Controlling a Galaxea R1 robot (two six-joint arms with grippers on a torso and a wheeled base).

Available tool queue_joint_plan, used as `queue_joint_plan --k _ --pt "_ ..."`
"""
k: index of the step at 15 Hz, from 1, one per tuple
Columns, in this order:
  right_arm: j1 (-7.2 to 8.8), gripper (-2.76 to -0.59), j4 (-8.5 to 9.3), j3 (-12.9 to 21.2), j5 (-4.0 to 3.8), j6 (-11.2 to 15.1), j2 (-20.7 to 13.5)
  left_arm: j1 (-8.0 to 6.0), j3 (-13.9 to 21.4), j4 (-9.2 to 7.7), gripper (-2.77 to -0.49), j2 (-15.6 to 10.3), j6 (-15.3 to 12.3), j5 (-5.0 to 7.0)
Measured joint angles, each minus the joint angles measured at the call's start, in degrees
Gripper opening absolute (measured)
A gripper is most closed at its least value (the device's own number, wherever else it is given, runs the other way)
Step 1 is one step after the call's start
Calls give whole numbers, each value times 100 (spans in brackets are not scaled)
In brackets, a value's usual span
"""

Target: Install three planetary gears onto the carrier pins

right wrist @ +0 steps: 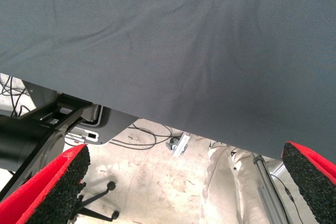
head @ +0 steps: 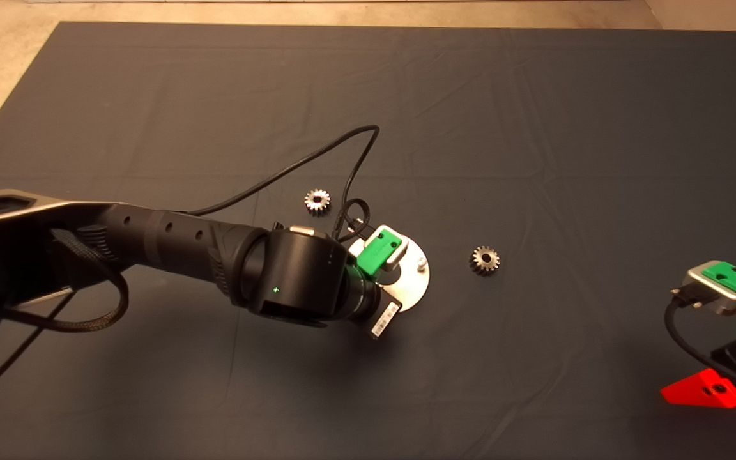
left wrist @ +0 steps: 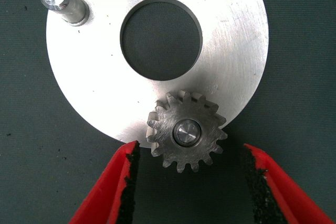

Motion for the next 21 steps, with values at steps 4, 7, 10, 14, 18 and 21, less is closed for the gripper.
queue_joint_plan --k 4,7,10,14,18,21 --pt "0 -62 0 -5 0 0 28 -28 4 -43 -194 4 -22 4" --pt "0 -62 0 -5 0 0 32 -523 4 -432 -194 4 -24 6" --pt "0 -62 0 -33 -2 0 128 -1252 -13 -993 -180 -2 -17 15" --pt "0 -62 0 -83 0 0 251 -1404 -160 -1484 -180 -52 77 17" --pt "0 -62 3 -89 -5 0 271 -1507 -738 -1549 -180 -154 648 22" --pt "0 -62 14 -89 -2 -5 486 -1507 -1171 -1613 -169 -143 1035 17"
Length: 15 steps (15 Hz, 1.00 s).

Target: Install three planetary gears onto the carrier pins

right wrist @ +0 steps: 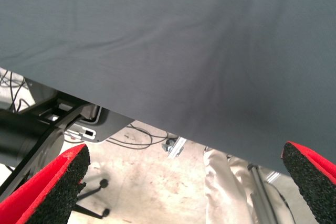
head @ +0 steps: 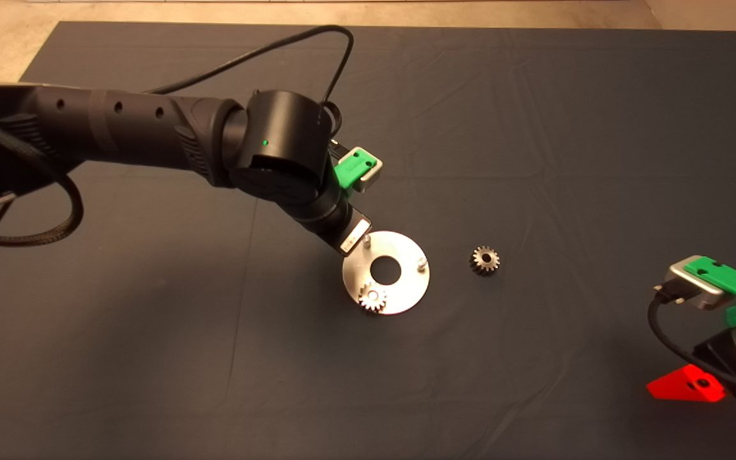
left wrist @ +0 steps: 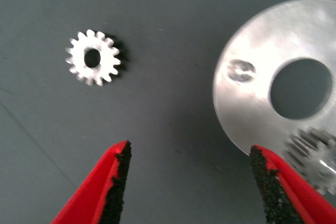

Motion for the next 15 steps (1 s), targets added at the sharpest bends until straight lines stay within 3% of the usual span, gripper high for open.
queue_joint_plan --k 5,10,15 --pt "0 -62 10 1 4 -15 117 20 -549 0 -153 24 354 0" --pt "0 -62 68 1 6 -15 165 262 -1146 11 -136 30 796 -2" --pt "0 -62 96 1 3 -17 273 369 -1461 28 -122 94 1090 0"
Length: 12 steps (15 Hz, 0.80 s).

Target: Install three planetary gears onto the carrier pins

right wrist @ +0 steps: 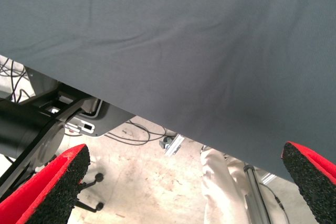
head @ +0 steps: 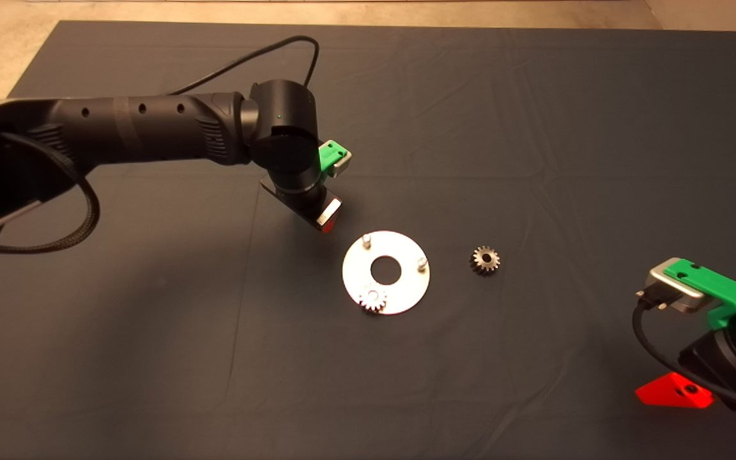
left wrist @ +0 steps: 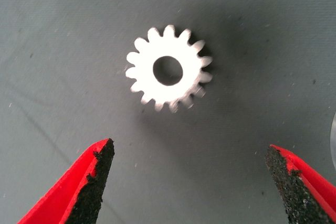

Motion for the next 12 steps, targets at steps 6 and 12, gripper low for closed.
queue_joint_plan --k 6,12 --pt "-1 -62 6 0 0 -5 83 -2 -334 2 -107 273 147 -2" --pt "0 -62 13 5 1 -18 78 13 -471 2 -107 430 305 -4"
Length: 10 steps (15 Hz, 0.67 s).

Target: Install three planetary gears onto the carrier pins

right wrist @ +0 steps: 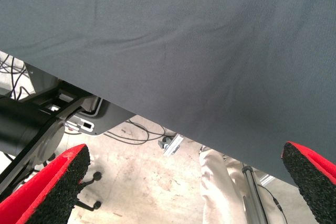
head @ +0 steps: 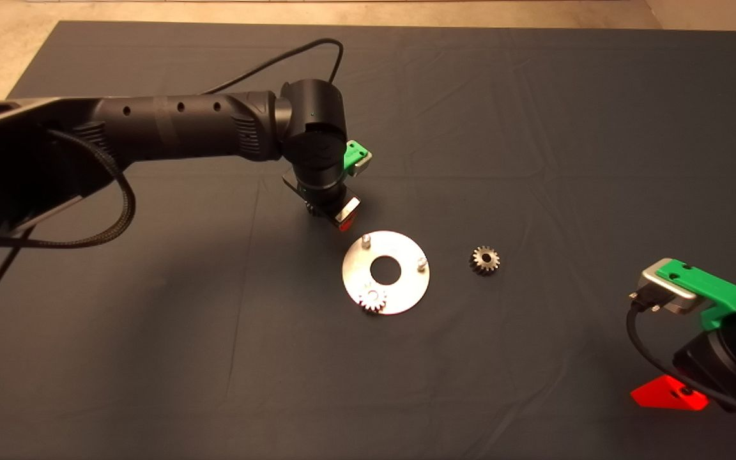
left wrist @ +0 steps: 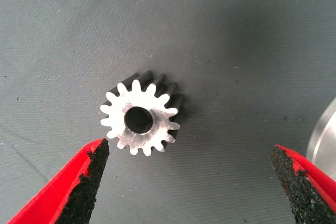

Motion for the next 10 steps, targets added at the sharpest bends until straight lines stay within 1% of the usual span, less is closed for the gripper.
queue_joint_plan --k 6,10 --pt "0 -62 4 0 -1 -2 -2 13 -124 2 -107 -1 135 1" --pt "0 -62 22 0 -1 -4 5 13 -237 0 -107 16 159 2"
